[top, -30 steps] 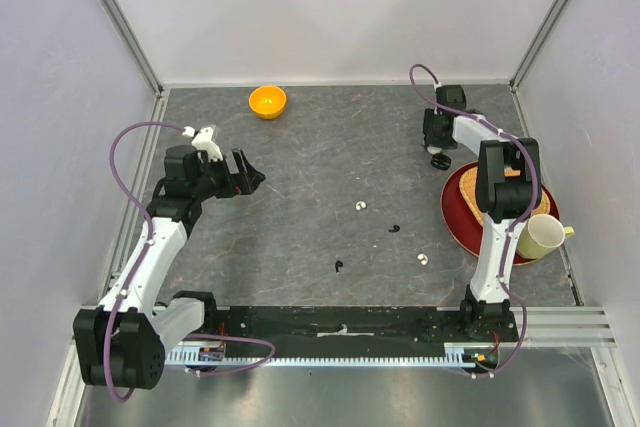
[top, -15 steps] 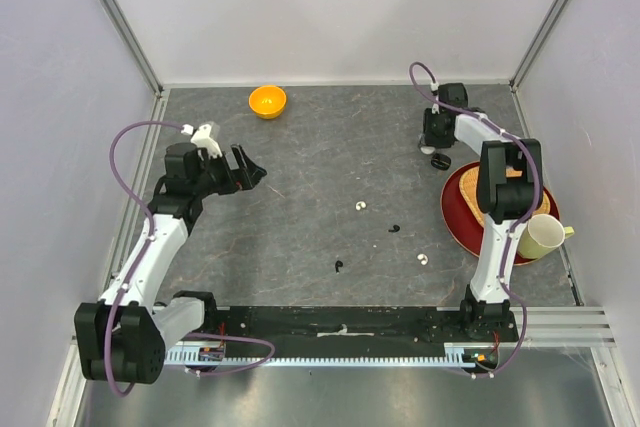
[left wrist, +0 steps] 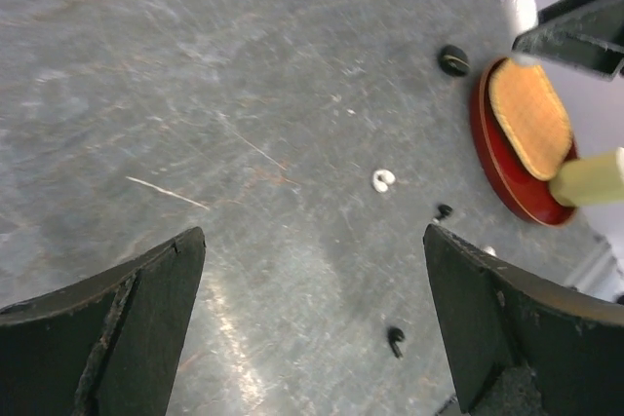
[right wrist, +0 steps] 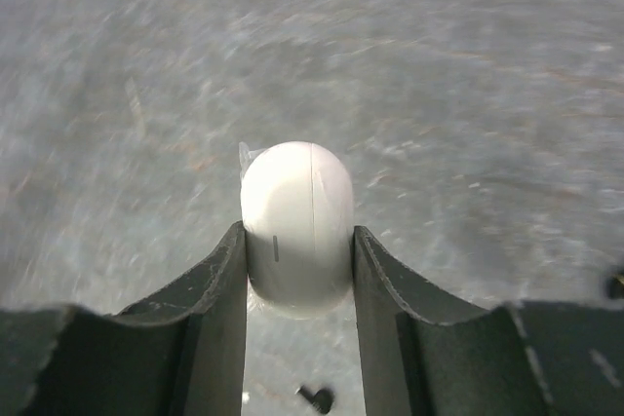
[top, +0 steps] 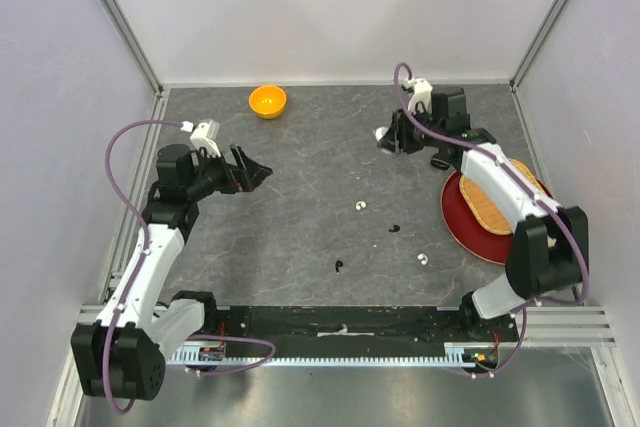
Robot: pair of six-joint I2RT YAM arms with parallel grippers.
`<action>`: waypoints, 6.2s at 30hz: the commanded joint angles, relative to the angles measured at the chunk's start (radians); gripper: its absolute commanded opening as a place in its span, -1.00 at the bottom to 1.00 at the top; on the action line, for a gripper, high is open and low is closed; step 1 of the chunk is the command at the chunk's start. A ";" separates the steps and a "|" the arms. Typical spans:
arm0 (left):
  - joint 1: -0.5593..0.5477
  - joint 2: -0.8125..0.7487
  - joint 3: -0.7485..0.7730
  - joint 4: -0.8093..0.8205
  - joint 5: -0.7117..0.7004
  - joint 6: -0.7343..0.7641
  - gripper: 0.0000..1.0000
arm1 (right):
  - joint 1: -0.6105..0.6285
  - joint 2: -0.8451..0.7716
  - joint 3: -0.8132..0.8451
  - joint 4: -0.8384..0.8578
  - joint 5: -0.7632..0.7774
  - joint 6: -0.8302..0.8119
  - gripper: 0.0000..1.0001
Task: Insert the wireless bluetooth earbuds into the charging case
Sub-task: Pick up the charging case at the center of the board.
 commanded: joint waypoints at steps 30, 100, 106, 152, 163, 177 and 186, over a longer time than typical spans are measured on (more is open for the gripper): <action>-0.514 0.319 0.263 0.139 0.162 -0.254 0.78 | 0.412 -0.637 -0.553 0.309 -0.017 -0.373 -1.00; -0.459 -0.071 -0.184 0.650 -0.080 0.180 -0.96 | 0.407 -0.540 -0.401 0.325 0.136 0.813 0.96; -0.464 -0.140 -0.325 0.966 -0.045 0.241 -0.96 | 0.376 -0.445 -0.579 0.871 -0.122 1.300 0.88; -0.497 0.026 -0.346 1.204 0.054 0.149 -0.95 | 0.481 -0.275 -0.530 1.022 -0.150 1.549 0.14; -0.497 0.041 -0.316 1.141 0.032 0.077 -0.52 | 0.481 -0.272 -0.577 1.148 -0.124 1.610 -0.89; -0.497 0.061 -0.371 1.286 0.024 -0.004 0.03 | 0.481 -0.255 -0.596 1.215 -0.096 1.650 -1.00; -0.497 0.058 -0.371 1.328 0.004 0.006 0.03 | 0.481 -0.258 -0.612 1.160 -0.087 1.646 -1.00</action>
